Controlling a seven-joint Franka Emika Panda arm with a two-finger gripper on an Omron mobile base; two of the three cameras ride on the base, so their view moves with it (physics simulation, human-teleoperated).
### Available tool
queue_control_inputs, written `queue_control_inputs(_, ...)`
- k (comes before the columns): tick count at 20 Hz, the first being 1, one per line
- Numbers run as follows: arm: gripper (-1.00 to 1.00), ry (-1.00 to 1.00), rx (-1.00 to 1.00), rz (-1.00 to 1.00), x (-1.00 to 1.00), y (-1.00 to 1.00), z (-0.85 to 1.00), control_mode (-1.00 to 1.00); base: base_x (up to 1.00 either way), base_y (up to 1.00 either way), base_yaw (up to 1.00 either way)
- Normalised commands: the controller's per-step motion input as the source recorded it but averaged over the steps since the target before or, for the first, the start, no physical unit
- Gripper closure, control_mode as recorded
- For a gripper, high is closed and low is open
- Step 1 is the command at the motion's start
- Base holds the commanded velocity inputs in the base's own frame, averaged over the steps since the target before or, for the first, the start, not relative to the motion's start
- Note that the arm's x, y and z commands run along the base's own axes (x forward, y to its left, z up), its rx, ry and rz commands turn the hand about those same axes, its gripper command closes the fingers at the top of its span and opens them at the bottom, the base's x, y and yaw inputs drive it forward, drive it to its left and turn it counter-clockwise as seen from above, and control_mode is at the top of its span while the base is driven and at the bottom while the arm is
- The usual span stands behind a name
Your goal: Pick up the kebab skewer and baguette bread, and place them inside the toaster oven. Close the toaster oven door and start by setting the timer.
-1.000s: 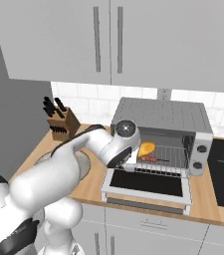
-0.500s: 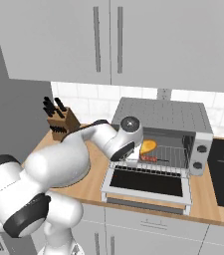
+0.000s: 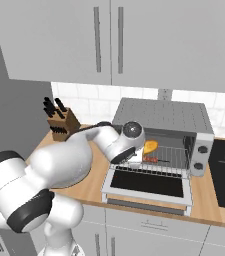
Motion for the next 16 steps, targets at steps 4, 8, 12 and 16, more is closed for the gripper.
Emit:
queue_control_inputs(4, 1.00, 0.01, 0.00, 0.05, 0.01, 0.00, -0.27, -1.00, 0.00, 0.00, 0.00)
queue_control_inputs(8, 1.00, 0.05, 0.01, 0.04, 0.00, 0.00, -0.27, -1.00, 0.00, 0.00, 0.00)
queue_control_inputs(12, -1.00, 0.04, 0.01, 0.02, 0.00, 0.00, -0.24, -1.00, 0.00, 0.00, 0.00)
queue_control_inputs(16, -1.00, 0.05, 0.01, 0.01, 0.00, 0.00, -0.18, -1.00, 0.00, 0.00, 0.00)
